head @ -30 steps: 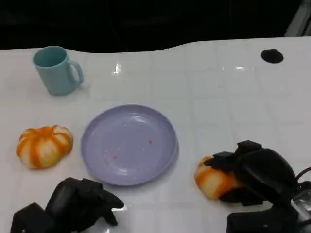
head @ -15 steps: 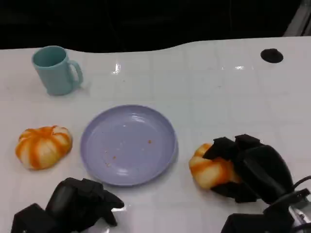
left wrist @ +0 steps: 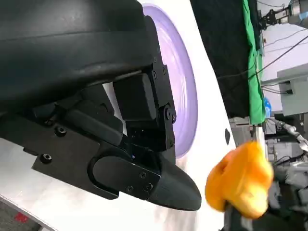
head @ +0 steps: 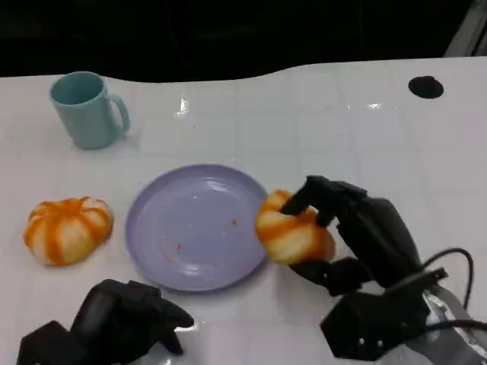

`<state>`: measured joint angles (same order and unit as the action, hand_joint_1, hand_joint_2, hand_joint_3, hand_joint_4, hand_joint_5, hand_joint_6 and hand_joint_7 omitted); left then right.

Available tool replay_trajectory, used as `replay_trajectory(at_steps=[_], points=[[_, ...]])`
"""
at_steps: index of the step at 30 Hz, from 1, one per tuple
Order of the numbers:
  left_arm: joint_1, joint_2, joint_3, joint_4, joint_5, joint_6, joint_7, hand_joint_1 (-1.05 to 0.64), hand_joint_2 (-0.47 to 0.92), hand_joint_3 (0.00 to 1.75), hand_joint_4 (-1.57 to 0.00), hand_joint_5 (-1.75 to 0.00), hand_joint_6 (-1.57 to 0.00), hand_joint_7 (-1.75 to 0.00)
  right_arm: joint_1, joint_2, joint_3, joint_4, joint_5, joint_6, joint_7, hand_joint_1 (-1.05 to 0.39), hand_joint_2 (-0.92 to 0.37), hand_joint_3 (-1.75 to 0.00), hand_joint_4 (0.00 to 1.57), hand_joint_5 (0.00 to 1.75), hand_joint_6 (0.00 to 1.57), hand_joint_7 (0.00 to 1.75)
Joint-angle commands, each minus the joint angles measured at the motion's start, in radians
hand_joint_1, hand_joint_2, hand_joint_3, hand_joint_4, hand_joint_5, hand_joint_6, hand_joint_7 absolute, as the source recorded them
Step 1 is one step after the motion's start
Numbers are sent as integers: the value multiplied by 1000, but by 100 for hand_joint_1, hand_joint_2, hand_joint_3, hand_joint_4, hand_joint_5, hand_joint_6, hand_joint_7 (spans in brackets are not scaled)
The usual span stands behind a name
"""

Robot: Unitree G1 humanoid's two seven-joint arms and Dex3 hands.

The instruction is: Grasp the bread from the table and place it into the plate.

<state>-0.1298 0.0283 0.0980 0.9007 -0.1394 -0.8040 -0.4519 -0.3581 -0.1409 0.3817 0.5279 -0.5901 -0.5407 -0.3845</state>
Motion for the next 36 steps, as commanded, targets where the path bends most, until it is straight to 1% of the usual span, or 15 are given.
replay_trajectory(at_steps=[1, 2, 4, 6, 11, 17, 18, 20, 21, 22, 24, 25, 27, 31, 36], points=[[8, 13, 6, 19, -10, -13, -17, -105, 92, 10, -130, -102, -153, -30, -57, 34, -3, 25, 31, -9, 41, -19, -28, -141, 87, 175, 66, 172], [8, 13, 6, 21, -12, -15, -20, -105, 92, 10, -130, -102, -153, -30, -75, 52, -1, 37, 37, 3, 57, -18, -28, -141, 87, 175, 69, 168], [8, 13, 6, 23, -13, -16, -24, -105, 92, 10, -130, -102, -153, -30, -111, 84, 1, 65, 46, 16, 78, -15, -29, -138, 88, 175, 79, 149], [11, 14, 6, 20, -13, -13, -23, -105, 92, 9, -130, -102, -154, -30, -146, 114, 3, 100, 47, 25, 90, -11, -29, -139, 90, 175, 83, 147], [17, 12, 6, 17, -18, -14, -32, -105, 92, 8, -130, -102, -154, -30, -225, 176, 11, 221, 45, 33, 97, -5, -27, -139, 89, 175, 79, 153], [20, 9, 6, 24, -21, -22, -39, -105, 92, 7, -130, -101, -154, -30, -316, 238, 22, 403, 34, 21, 42, -2, -28, -135, 86, 175, 88, 127], [20, 8, 6, 26, -23, -24, -42, -105, 92, 7, -130, -101, -153, -30, -328, 244, 24, 431, 35, 22, 46, -3, -32, -127, 80, 168, 84, 114], [20, 5, 6, 27, -29, -25, -47, -105, 92, 7, -130, -101, -153, -30, -345, 245, 31, 465, 33, 25, 65, -5, -43, -106, 74, 140, 82, 82], [21, 4, 6, 25, -31, -17, -46, -105, 92, 7, -130, -101, -153, -30, -352, 241, 41, 470, 27, 38, 93, -10, -51, -88, 56, 118, 70, 56], [21, 3, 5, 23, -32, -12, -45, -105, 92, 6, -130, -101, -154, -30, -356, 236, 49, 470, 22, 47, 112, -15, -58, -74, 43, 92, 61, 38], [21, 4, 2, 26, -23, -19, -33, -105, 92, 6, -131, -101, -154, -30, -354, 226, 61, 463, 15, 48, 141, -25, -72, -43, 28, 52, 51, 12], [21, 3, 1, 28, -20, -24, -32, -105, 92, 7, -131, -101, -154, -30, -353, 222, 66, 459, 13, 46, 149, -29, -80, -29, 23, 44, 48, 6], [20, 1, 2, 30, -27, -27, -39, -105, 92, 7, -131, -100, -154, -30, -350, 210, 77, 443, 12, 44, 179, -39, -89, -14, 12, 35, 39, 1], [19, -1, 2, 36, -30, -34, -43, -105, 92, 7, -130, -100, -153, -29, -332, 180, 92, 393, 16, 40, 246, -52, -92, -16, 3, 34, 29, 0], [22, -1, -1, 37, -18, -50, -30, -105, 92, 8, -130, -100, -153, -29, -276, 143, 85, 293, 42, 36, 311, -61, -92, -19, 0, 35, 25, 0]])
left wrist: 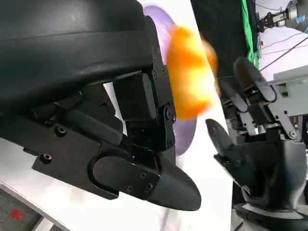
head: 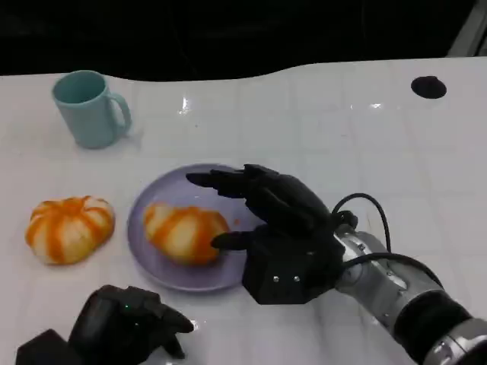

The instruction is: Grasp the bread from the table and place it into the plate.

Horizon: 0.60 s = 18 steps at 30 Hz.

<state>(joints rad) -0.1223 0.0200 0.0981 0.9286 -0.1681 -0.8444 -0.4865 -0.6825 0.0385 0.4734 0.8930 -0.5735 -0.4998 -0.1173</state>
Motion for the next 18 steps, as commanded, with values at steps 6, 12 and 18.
replay_trajectory(at_steps=[6, 12, 18], points=[[17, 3, 3, 5, -3, 0, -5, -105, 92, 7, -131, -100, -154, -29, 140, -74, -39, -209, 83, -11, 109, -63, -92, -17, 3, 41, 28, 2], [20, 2, 1, 3, 2, -3, 2, -105, 92, 8, -131, -100, -154, -29, 243, -108, -81, -314, 162, -64, 130, -60, -92, -18, 11, 51, 35, 5], [19, -1, -1, 6, 5, 1, 4, -105, 92, 7, -131, -99, -154, -29, 369, -120, -144, -421, 278, -156, 139, -51, -92, -18, 32, 69, 55, 14]])
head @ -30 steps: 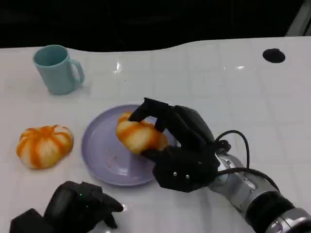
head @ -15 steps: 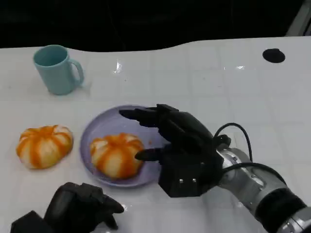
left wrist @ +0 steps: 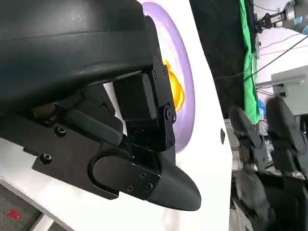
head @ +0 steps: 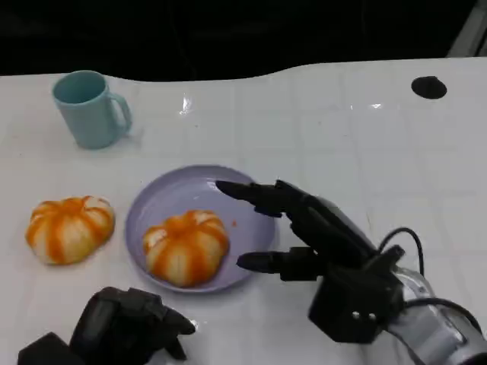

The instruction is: Grasp the bread from the table and place it into the plate.

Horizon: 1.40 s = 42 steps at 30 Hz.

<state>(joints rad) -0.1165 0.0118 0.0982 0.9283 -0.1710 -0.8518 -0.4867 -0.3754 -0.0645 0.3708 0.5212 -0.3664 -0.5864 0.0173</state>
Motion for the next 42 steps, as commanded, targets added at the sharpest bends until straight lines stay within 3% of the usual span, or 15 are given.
replay_trajectory(at_steps=[1, 7, 9, 11, 13, 15, 16, 20, 23, 30, 36, 42], points=[[12, 7, -2, 7, 10, 6, 5, -105, 92, 7, -131, -99, -154, -29, 77, -18, -50, -55, 87, -88, 7, -48, -92, -17, 38, 74, 60, 17], [13, 2, -2, 5, 13, 16, 10, -105, 92, 7, -131, -99, -154, -29, 154, -48, -92, -77, 162, -192, 42, -35, -92, -14, 57, 93, 78, 29], [14, 0, -1, 3, 9, 17, 7, -105, 92, 7, -132, -99, -155, -29, 176, -50, -105, -73, 208, -231, 70, -31, -89, -21, 60, 101, 74, 53], [16, 0, -2, -1, 12, 17, 10, -105, 92, 7, -132, -99, -155, -29, 198, -62, -118, -67, 234, -270, 87, -30, -76, -48, 63, 109, 68, 76], [17, 0, -3, -4, 12, 22, 10, -105, 92, 7, -132, -99, -155, -29, 220, -71, -132, -69, 251, -293, 101, -29, -67, -70, 66, 113, 68, 84], [19, 0, -3, -6, 10, 27, 9, -105, 92, 6, -132, -99, -155, -29, 241, -73, -146, -73, 270, -313, 111, -27, -61, -82, 68, 117, 70, 88], [19, 0, -3, -8, 12, 28, 12, -105, 92, 6, -132, -99, -155, -29, 250, -74, -153, -74, 275, -322, 114, -25, -52, -99, 70, 123, 75, 92], [22, 1, -4, -18, 18, 36, 21, -105, 92, 6, -133, -98, -156, -29, 289, -79, -177, -93, 281, -329, 123, -21, -29, -139, 78, 139, 86, 110], [21, 2, -3, -16, 11, 24, 10, -105, 92, 6, -132, -98, -155, -28, 317, -77, -191, -84, 296, -357, 128, -16, -22, -155, 89, 151, 94, 122], [21, 6, -4, -17, 16, 17, 14, -105, 92, 7, -132, -98, -155, -28, 375, -80, -230, -88, 288, -399, 120, -11, -14, -170, 91, 173, 91, 144], [22, 7, -2, -24, 10, 28, 12, -105, 92, 7, -132, -99, -155, -28, 414, -85, -243, -90, 309, -421, 141, -16, -16, -169, 93, 175, 88, 148], [24, 11, 4, -38, -6, 52, -1, -105, 92, 6, -133, -99, -156, -28, 422, -80, -260, -35, 280, -503, 127, -18, -17, -168, 93, 175, 88, 147]])
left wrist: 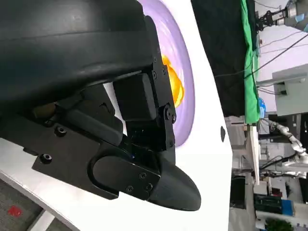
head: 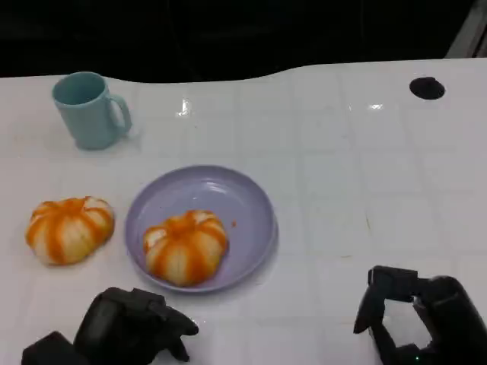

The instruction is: Grasp the bread from the table and place it into the plate.

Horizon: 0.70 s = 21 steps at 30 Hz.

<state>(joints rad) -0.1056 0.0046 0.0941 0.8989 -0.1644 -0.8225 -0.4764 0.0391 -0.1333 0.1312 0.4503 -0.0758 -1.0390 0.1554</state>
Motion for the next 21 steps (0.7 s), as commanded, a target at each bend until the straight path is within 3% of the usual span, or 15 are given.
replay_trajectory(at_steps=[1, 10, 21], points=[[14, 20, 9, -11, -17, 26, -14, -105, 92, 6, -133, -99, -156, -28, 5, -5, -23, 46, -20, -58, -19, -18, -17, -168, 93, 175, 88, 147], [8, 36, 11, 1, -15, 11, -19, -105, 92, 7, -132, -98, -155, -27, -9, 26, -47, 125, -109, -124, -94, -16, -19, -169, 92, 175, 85, 152], [24, 35, 5, -22, -15, 13, -19, -105, 92, 8, -132, -98, -155, -26, -5, 17, -36, 140, -97, -163, -101, -21, -23, -163, 91, 175, 83, 152]])
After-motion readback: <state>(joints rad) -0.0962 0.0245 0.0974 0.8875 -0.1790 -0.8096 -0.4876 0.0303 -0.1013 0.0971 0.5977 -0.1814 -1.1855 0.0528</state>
